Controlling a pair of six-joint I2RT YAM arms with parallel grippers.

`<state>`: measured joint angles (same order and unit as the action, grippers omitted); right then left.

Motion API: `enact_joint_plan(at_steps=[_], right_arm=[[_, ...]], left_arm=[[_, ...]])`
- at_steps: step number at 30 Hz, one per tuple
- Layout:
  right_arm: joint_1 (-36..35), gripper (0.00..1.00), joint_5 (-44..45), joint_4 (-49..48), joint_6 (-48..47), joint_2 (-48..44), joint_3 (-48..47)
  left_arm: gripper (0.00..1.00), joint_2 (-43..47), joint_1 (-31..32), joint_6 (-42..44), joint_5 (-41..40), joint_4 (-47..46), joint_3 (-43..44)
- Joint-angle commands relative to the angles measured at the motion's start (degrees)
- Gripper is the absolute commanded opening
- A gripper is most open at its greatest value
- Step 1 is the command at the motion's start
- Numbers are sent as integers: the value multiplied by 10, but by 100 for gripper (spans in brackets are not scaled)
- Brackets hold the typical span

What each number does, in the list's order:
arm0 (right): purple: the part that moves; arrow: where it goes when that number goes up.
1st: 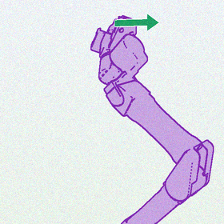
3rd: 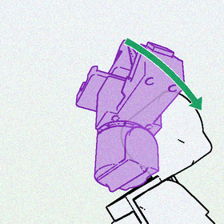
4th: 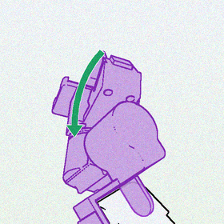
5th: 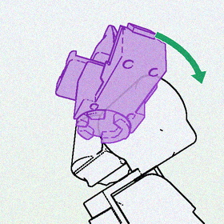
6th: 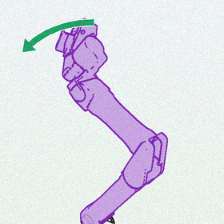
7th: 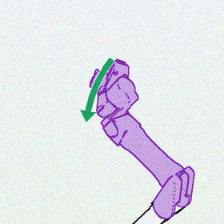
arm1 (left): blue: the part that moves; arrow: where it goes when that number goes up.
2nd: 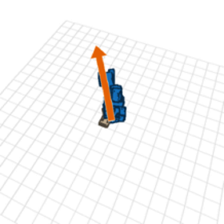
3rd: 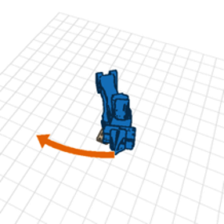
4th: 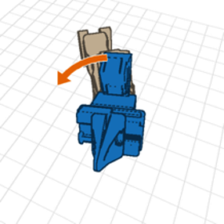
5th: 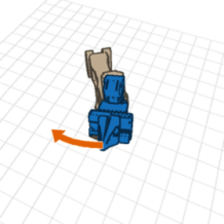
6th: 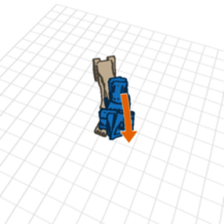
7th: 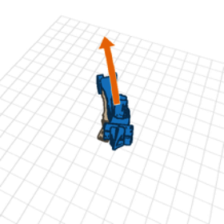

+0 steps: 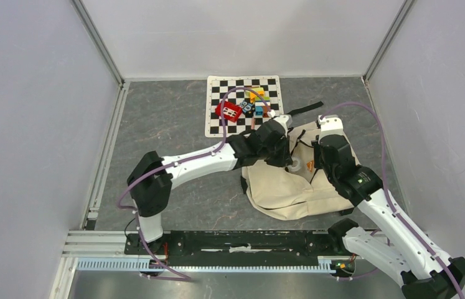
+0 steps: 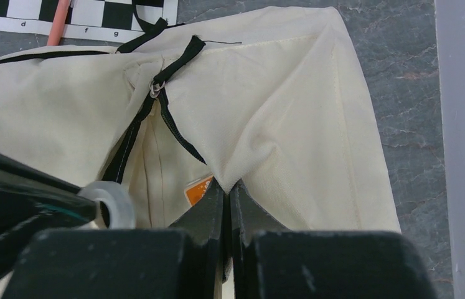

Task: Pack the student bag
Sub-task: Place the stationery in the student bag.

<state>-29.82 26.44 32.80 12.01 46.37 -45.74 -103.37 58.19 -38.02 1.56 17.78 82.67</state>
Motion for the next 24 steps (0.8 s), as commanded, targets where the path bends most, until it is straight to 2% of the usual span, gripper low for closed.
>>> enact_joint_plan(at_steps=[1,9,17,24], right_arm=[[-1,0,-13,-69,8,-6,-19],[-1,0,-13,-71,14,-11,-9],[-1,0,-9,-71,16,-13,-5],[-1,0,-3,-65,15,-17,-2]], left_arm=[[12,-43,9,-39,-14,-30,63],[12,-111,13,-61,-56,-54,123],[13,-197,21,-56,-61,-19,235],[35,-210,24,-50,-69,-7,234]])
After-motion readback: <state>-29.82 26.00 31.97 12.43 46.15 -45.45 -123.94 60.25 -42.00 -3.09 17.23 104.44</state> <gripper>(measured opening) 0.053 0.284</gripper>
